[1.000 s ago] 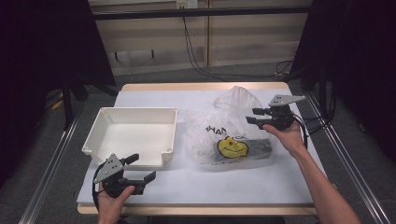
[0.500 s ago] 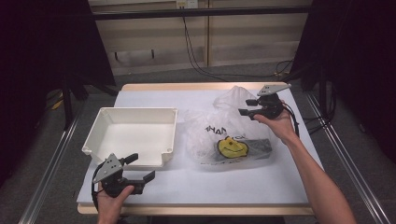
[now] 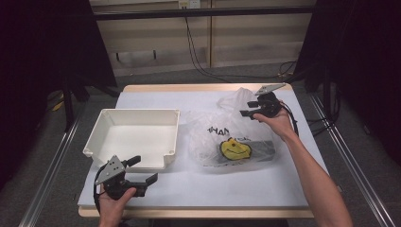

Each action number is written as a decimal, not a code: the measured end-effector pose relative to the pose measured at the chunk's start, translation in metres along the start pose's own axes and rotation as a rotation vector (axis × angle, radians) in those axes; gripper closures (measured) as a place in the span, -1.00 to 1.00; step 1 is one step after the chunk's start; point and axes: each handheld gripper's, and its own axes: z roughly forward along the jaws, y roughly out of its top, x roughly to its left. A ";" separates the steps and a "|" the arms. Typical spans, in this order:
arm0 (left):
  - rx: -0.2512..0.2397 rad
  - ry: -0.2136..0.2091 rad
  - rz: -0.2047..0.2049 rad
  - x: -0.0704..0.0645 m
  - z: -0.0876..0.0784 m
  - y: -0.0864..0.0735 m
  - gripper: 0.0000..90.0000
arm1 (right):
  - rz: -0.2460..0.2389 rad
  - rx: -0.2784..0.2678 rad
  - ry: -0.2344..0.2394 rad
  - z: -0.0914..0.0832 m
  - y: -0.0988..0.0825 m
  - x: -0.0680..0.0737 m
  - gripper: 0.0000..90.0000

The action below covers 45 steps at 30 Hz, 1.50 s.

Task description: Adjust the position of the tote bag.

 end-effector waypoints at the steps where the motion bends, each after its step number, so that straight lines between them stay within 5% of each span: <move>1: 0.000 0.000 0.000 0.000 0.000 0.000 -0.85 | 0.004 0.012 -0.004 0.002 -0.001 -0.001 -0.02; 9: -0.001 0.003 -0.002 0.000 -0.001 0.000 -0.85 | 0.004 0.052 -0.001 0.015 -0.003 -0.003 0.33; 18: 0.000 0.000 0.002 0.000 -0.002 0.000 -0.85 | 0.003 0.127 0.015 0.031 -0.010 -0.005 0.31; 28: 0.001 0.001 0.001 -0.001 -0.003 -0.001 -0.84 | 0.024 0.227 0.036 0.046 -0.021 -0.007 0.86; 36: 0.010 -0.001 -0.003 -0.001 -0.003 -0.001 -0.82 | 0.046 0.213 0.058 0.045 -0.022 -0.008 1.00; 45: 0.013 0.000 0.001 -0.002 -0.004 0.000 -0.81 | 0.079 0.098 0.087 0.022 -0.011 -0.009 1.00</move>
